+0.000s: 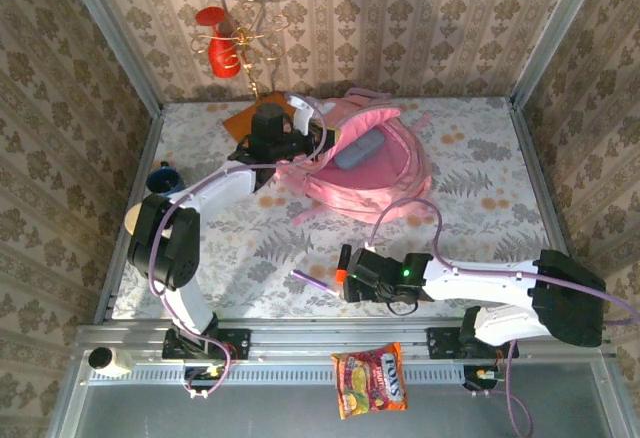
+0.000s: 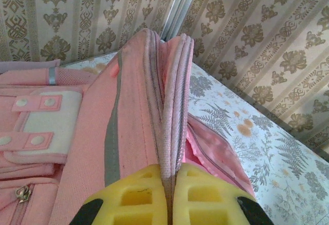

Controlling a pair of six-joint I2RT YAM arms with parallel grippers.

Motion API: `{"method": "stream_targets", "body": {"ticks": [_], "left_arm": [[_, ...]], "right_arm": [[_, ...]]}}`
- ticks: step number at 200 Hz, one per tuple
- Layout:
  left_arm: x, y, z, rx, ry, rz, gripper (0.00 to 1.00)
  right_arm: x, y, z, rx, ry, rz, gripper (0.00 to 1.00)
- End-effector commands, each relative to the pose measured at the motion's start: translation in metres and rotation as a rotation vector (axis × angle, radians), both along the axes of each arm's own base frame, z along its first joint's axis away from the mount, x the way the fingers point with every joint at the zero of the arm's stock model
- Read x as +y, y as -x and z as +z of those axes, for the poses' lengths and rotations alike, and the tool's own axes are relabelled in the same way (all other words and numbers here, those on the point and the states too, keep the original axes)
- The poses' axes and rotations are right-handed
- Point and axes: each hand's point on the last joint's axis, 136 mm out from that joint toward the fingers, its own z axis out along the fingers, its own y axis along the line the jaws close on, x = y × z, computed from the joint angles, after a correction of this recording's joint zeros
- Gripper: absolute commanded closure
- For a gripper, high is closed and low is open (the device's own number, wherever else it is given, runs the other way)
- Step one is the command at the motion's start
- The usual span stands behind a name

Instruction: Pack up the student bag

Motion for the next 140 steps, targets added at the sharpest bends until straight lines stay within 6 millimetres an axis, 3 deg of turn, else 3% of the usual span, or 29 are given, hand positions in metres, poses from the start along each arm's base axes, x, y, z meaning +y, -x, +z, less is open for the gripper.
{"method": "stream_targets", "body": {"ticks": [1,47,102,140], "left_arm": [[0.011,-0.010,0.013,-0.036,-0.030,0.065,1.00],[0.009,-0.009,0.012,-0.033,-0.037,0.058,1.00],[0.008,-0.010,0.007,-0.025,-0.046,0.056,1.00],[0.009,-0.012,0.002,-0.020,-0.059,0.056,1.00]], "right_arm": [[0.005,-0.018,0.001,-0.019,-0.090,-0.120,0.14],[-0.012,-0.046,0.005,-0.097,-0.053,-0.211,0.15],[-0.028,-0.056,-0.012,-0.116,0.181,-0.186,0.25],[-0.030,-0.062,-0.021,-0.130,0.246,-0.173,0.35]]}}
